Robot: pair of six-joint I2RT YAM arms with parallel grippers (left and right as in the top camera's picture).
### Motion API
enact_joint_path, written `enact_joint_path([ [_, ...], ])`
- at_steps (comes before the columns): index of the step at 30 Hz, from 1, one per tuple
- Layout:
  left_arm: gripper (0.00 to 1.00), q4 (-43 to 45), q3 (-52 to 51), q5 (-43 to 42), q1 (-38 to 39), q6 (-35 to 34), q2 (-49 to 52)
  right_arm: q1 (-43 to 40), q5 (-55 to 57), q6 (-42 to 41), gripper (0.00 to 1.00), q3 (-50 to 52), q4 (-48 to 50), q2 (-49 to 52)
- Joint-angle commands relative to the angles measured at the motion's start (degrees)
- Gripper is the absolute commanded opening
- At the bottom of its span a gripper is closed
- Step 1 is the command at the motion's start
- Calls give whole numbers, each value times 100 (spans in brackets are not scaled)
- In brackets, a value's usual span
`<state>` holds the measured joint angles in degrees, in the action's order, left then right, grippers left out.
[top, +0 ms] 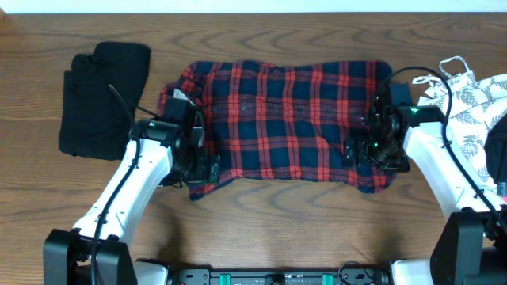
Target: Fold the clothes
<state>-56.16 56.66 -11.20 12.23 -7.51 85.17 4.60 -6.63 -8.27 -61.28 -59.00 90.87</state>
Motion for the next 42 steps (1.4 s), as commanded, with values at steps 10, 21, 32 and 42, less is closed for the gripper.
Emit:
enact_joint_path([
  [10, 97, 234, -219, -11, 13, -184, -17, 42, 109, 177, 99, 538, 892, -81],
  [21, 97, 485, -223, -13, 11, -752, -17, 2, 107, -702, 99, 881, 1058, -90],
  [32, 97, 612, -225, -31, -107, -2116, -17, -634, -199, -1029, 99, 879, 1075, -153],
  [42, 96, 824, -463, 177, -372, -2538, -17, -1471, -1040, -925, 99, 881, 826, -173],
])
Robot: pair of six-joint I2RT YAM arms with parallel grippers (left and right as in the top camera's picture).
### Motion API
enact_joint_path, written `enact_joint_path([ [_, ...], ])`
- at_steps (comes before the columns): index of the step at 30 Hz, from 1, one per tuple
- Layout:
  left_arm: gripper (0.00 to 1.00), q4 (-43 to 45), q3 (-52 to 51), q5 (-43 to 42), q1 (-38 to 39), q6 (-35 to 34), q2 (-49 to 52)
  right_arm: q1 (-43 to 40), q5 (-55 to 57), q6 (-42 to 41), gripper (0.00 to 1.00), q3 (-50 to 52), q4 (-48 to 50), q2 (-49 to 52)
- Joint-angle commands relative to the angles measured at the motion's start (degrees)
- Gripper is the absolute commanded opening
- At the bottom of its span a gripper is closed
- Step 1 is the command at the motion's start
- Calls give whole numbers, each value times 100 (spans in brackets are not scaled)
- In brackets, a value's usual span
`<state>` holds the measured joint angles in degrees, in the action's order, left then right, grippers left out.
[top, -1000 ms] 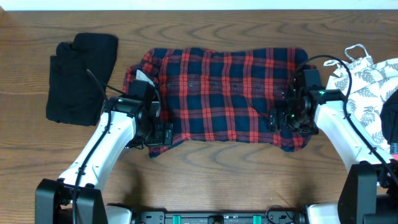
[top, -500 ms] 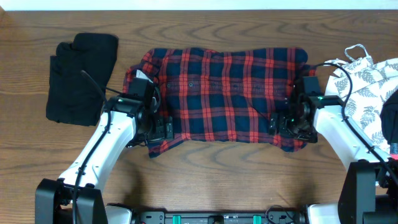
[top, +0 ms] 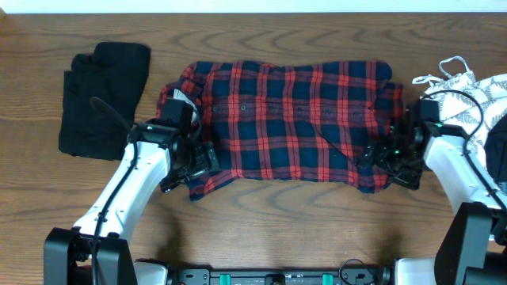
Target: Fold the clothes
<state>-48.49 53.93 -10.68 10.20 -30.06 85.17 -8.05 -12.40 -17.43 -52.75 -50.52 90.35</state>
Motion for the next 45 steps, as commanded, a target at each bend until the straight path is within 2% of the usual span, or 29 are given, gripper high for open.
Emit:
enact_joint_path([
  [1, 96, 157, -262, 79, -227, -348, -17, -286, -590, -9, 99, 28, -11, -120],
  [5, 96, 702, -557, -225, -398, -649, -17, -638, -981, -11, 99, 28, 15, -120],
  [8, 96, 1272, -752, -616, -437, -649, -17, -831, -1016, 17, 99, 33, 0, -120],
  [12, 96, 1668, -868, -669, -439, -645, -17, -944, -1016, 131, 99, 72, -9, -120],
  [25, 95, 1751, -1163, -584, -442, -562, -17, -1493, -1379, 339, 99, 979, 756, -120],
  [29, 95, 1679, -1172, -251, -442, -564, -17, -1534, -1373, 442, 99, 1086, 894, -120],
  [40, 95, 1886, -1172, -466, -439, -669, -17, -1541, -1373, 374, 99, 1123, 920, -120],
  [45, 75, 2251, -1172, -848, -439, -684, -17, -1541, -1353, 372, 99, 1176, 909, -120],
])
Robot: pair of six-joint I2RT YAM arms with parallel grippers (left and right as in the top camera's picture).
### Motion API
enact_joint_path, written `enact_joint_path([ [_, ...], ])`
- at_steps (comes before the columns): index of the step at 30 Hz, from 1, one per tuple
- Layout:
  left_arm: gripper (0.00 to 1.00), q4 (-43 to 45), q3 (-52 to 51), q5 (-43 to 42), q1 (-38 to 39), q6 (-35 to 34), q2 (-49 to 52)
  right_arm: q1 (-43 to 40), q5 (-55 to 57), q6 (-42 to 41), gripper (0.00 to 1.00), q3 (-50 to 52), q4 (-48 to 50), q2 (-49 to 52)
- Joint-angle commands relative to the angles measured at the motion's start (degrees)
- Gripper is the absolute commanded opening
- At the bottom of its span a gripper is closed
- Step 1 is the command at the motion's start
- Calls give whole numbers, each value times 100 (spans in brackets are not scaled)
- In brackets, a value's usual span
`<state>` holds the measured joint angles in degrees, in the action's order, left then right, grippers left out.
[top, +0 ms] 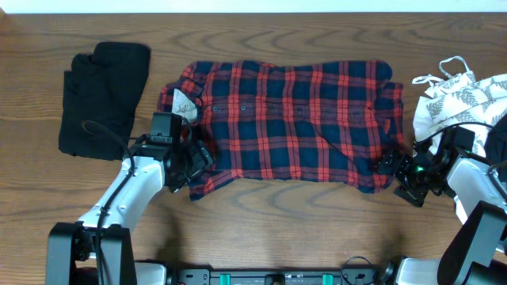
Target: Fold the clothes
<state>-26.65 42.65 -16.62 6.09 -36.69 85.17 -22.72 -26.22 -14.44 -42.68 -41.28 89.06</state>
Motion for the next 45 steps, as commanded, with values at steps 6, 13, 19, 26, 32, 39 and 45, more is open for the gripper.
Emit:
enact_joint_path([
  [6, 72, -7, -46, -249, -24, -72, -11, -72, 22, -2, 99, 186, -68, 9],
  [13, 64, -7, -46, -289, -24, -98, -4, -50, -350, -122, 99, 411, 184, 9],
  [19, 39, -35, -46, -289, -24, -116, -4, -52, -704, -293, 54, 883, 1014, 9],
  [26, 6, -256, -46, -286, -24, -107, -4, -52, -702, -286, 11, 1034, 1123, 9],
  [32, 6, -282, -44, -286, -24, 396, -85, -52, -726, -24, 1, 1029, 1045, 7],
  [39, 6, -92, -44, -282, -24, 409, -273, -52, -730, 81, 1, 999, 1102, -264],
  [45, 7, -273, -44, -282, -24, 459, -330, -52, -728, 79, 5, 999, 1056, -828],
])
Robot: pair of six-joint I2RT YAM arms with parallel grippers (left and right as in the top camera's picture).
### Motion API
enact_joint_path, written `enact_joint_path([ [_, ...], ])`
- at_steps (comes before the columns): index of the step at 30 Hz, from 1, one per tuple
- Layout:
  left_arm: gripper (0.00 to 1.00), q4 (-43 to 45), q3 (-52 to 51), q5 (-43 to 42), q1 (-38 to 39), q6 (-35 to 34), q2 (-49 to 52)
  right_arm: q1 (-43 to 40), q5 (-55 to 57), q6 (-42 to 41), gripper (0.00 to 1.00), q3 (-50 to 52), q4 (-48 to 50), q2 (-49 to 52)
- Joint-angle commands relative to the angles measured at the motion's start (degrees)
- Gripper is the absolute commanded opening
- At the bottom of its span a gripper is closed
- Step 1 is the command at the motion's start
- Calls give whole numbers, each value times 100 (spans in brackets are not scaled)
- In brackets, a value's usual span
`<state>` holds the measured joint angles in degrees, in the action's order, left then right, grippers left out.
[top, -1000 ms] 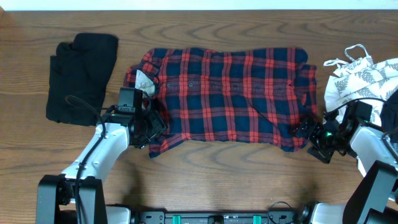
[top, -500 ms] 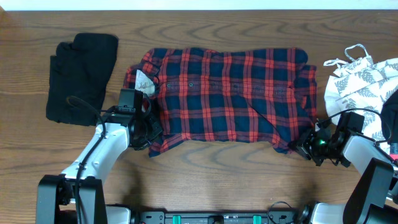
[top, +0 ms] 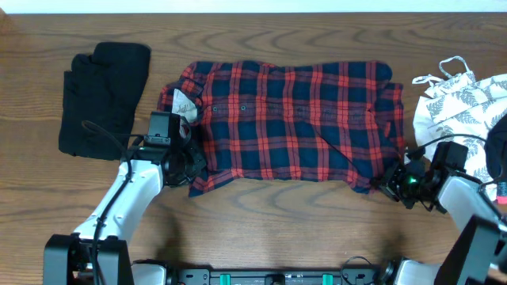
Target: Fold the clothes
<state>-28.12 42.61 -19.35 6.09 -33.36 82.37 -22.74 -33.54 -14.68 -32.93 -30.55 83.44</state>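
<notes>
A red and blue plaid shirt (top: 289, 123) lies spread flat across the middle of the table, collar end to the left. My left gripper (top: 190, 162) sits at the shirt's lower left edge, its dark fingers over the cloth. My right gripper (top: 386, 182) is low at the shirt's lower right corner, pointing left toward it. The overhead view does not show how the jaws of either stand. Neither gripper lifts any cloth.
A folded black garment (top: 103, 99) lies at the far left. A white leaf-print garment (top: 459, 107) is heaped at the right edge, just behind my right arm. Bare wooden table (top: 277, 222) runs along the front.
My right gripper has moved a little left and up, closer to the shirt's lower right corner. The left gripper has barely shifted at the lower left edge. The shirt lies unchanged.
Both grippers first stood over the shirt's lower part, inside its left and right edges. They then lay further outward, the right one ending off the cloth near the front right. Now each sits at a lower corner; the shirt's outline has stayed the same throughout.
</notes>
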Motion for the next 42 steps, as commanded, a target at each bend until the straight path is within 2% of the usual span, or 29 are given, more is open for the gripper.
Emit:
enact_joint_path([
  [1, 11, -210, -39, -7, -24, 195, -50, -50, 7, 101, 6, 24, -55, -348],
  [3, 36, -402, -39, 103, -24, 271, -50, -50, 7, 101, 9, 24, -98, -413],
  [5, 49, -621, -39, 358, -24, 271, -50, -50, 9, 101, 20, 24, -151, -413],
  [6, 55, -734, -39, 494, -24, 271, -50, -50, 15, 103, 21, 24, -199, -409],
  [8, 62, -946, -39, 763, -24, 271, -48, -48, 46, 103, 22, 24, -302, -407],
  [12, 63, -1123, -39, 870, -24, 271, -39, -50, 116, 149, 22, 26, -466, -407],
  [20, 63, -837, -42, 870, -24, 382, 13, -50, 210, 151, 23, 26, -636, -407],
  [26, 63, -577, -50, 861, -24, 551, 431, -50, 208, 149, 23, 26, -680, -407],
  [35, 60, -302, -50, 269, -24, 551, 940, -50, 210, 149, 22, 26, -695, -407],
  [37, 53, -302, -50, 131, -24, 555, 933, -50, 229, 149, 21, 26, -695, -407],
  [40, 26, -308, -50, 26, -24, 667, 931, -50, 256, 146, 18, 26, -693, -407],
  [42, 14, -328, -50, 28, -24, 680, 929, -50, 267, 146, 13, 26, -688, -407],
])
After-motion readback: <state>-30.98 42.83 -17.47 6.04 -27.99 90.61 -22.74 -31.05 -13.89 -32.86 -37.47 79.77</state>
